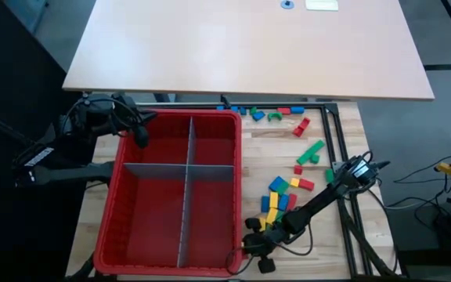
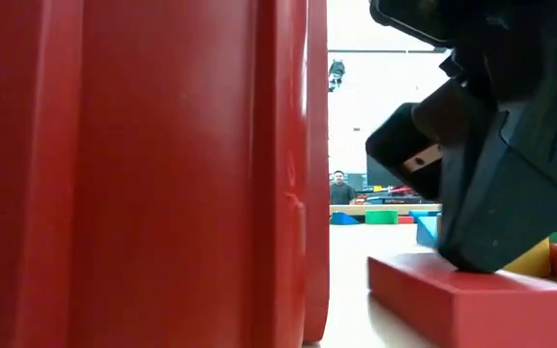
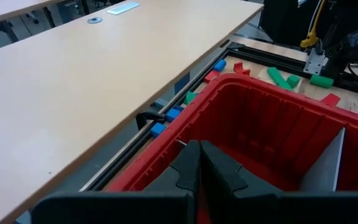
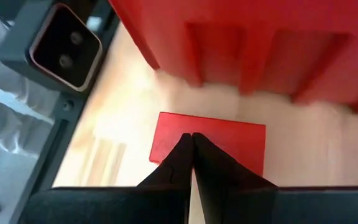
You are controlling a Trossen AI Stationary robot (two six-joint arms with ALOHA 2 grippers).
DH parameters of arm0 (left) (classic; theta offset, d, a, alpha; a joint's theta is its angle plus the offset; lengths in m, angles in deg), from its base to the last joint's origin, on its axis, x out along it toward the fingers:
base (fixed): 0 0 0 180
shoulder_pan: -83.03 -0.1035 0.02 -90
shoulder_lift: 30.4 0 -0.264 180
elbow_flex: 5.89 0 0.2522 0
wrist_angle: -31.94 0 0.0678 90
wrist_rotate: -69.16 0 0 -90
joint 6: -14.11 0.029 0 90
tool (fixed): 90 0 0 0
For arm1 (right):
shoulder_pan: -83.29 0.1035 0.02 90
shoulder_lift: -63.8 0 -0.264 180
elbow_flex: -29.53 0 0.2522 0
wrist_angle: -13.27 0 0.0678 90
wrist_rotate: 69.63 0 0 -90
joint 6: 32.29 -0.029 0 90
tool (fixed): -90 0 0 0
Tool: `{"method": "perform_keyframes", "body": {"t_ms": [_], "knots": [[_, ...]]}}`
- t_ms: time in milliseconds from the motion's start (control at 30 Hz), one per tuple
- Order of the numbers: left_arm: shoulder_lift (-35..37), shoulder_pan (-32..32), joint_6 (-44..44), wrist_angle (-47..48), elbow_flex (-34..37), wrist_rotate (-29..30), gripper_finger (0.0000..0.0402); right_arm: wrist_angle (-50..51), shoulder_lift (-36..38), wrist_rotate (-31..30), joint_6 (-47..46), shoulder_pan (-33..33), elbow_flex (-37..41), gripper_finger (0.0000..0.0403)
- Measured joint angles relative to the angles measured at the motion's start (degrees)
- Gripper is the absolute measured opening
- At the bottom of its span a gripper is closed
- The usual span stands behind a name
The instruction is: Sort blocks
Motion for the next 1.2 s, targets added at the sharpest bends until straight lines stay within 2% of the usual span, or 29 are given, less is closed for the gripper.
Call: {"method": "perform_keyframes", "body": {"t_ms": [733, 1200], "knots": [[-0.02, -0.01, 0.82, -0.01, 0.0, 0.0, 0.0, 16.12, 3.92, -4.41, -8.19, -0.5, 0.73, 0.0], [-0.02, -0.01, 0.8, -0.06, 0.0, 0.02, 0.0, 34.98, 8.66, -5.69, -15.45, -0.35, 0.9, 0.0]]}}
